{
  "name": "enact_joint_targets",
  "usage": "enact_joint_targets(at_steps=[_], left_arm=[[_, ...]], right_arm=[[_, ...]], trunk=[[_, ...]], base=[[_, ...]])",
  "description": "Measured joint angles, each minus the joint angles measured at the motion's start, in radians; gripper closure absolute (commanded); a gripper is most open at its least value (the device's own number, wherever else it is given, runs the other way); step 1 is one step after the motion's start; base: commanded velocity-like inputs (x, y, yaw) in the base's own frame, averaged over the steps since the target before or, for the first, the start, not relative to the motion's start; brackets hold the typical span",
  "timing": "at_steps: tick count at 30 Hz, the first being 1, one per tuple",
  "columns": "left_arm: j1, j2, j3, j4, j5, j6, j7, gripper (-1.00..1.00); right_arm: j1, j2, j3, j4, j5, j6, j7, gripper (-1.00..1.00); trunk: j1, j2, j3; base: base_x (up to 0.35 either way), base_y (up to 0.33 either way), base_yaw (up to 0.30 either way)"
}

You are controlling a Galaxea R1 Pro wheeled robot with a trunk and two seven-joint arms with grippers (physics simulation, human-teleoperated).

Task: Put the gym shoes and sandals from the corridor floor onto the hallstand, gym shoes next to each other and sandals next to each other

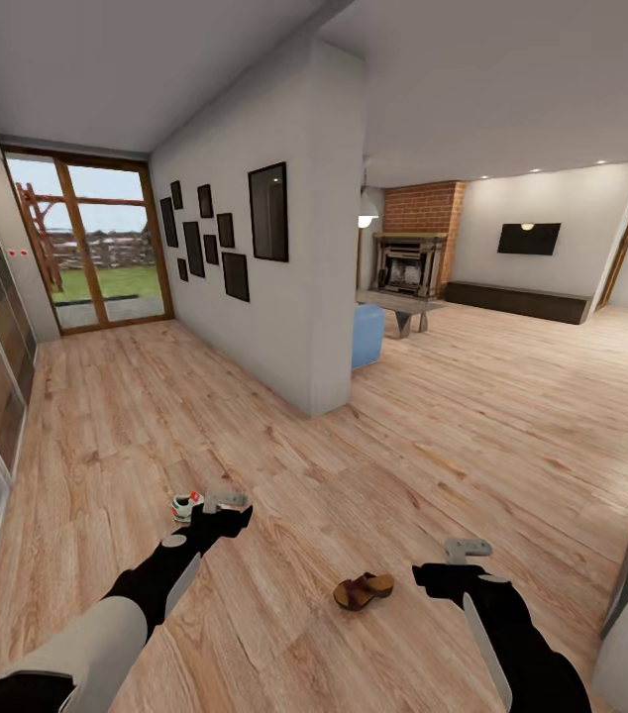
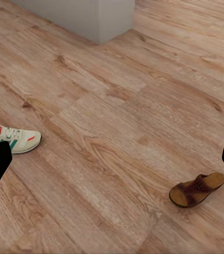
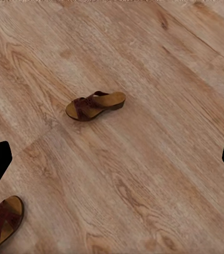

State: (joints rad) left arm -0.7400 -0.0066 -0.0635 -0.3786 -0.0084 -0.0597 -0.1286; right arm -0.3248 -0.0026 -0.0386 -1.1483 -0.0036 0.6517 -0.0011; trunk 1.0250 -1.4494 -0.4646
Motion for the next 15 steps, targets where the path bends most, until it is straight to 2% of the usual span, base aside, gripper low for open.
enact_joint_targets(at_steps=[13,15], left_arm=[[0.0,0.0,0.0,0.003,0.0,-0.001,0.0,-1.0],[0.0,0.0,0.0,0.003,0.0,-0.001,0.0,-1.0]], right_arm=[[0.0,0.0,-0.003,-0.005,-0.001,0.0,0.001,-1.0],[0.0,-0.001,-0.004,-0.005,-0.001,0.0,0.001,-1.0]], trunk=[[0.0,0.0,-0.001],[0.008,-0.014,-0.009]], base=[[0.0,0.0,0.0],[0.0,0.0,0.0]])
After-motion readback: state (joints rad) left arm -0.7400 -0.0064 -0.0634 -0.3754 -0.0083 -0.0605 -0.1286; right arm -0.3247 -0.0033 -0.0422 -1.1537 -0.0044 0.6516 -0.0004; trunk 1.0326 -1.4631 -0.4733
